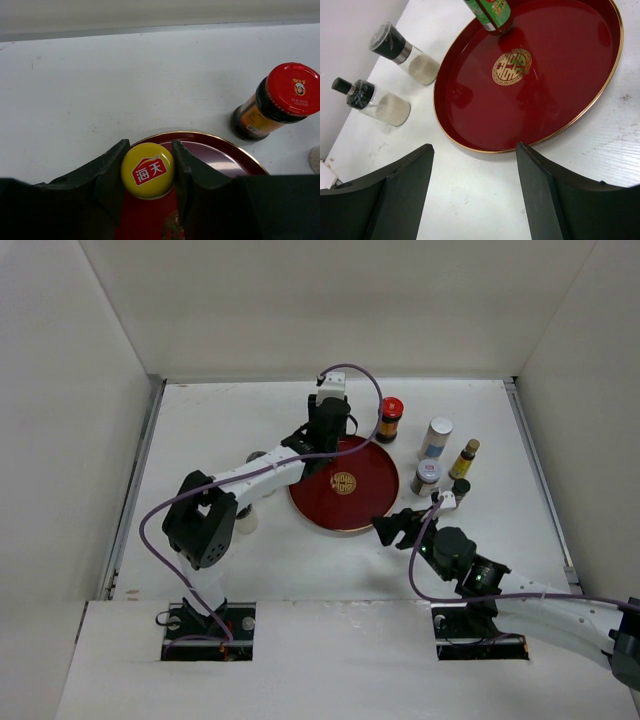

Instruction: Organize the condiment bottles

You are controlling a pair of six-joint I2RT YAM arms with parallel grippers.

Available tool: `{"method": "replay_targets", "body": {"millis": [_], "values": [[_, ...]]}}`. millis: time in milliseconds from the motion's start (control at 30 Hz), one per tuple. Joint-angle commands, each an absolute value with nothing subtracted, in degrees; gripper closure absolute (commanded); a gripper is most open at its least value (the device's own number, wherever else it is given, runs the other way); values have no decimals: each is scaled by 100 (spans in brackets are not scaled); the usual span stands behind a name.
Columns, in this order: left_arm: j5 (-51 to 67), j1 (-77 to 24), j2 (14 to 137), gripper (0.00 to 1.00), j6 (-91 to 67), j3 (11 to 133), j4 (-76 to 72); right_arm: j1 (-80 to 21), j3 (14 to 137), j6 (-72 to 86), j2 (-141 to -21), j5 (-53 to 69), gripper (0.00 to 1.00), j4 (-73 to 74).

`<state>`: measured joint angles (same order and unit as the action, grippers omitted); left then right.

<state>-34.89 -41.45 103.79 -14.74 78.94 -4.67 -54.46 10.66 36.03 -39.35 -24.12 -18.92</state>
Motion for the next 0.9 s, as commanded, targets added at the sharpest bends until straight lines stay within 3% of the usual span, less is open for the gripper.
{"method": "replay_targets", "body": {"millis": [0,167,367,633,733,867], "values": [[-3586,-4170,10169,81,-1441,8280,-1485,-5436,1090,3639,-3920,-2540,27,-2030],[-3559,-4170,10266,78,-1459,7937,-1687,-5445,1090,3639,-3938,-2540,27,-2030],[-3647,-4214,10126,42,-1503,7296,-1942,-5436,1090,3639,-3938,-2540,27,-2030],[-3700,-4319,9599,31,-1512,6979,-1925,-5445,1090,3630,-3876,-2540,27,-2030],[-3744,-4381,9055,21,-1494,6707,-1872,-5453,1081,3621,-3850,-2540,27,-2030],[-3954,-4372,8097,17,-1529,6128,-1496,-5453,1081,3612,-3850,-2540,27,-2022]]}}
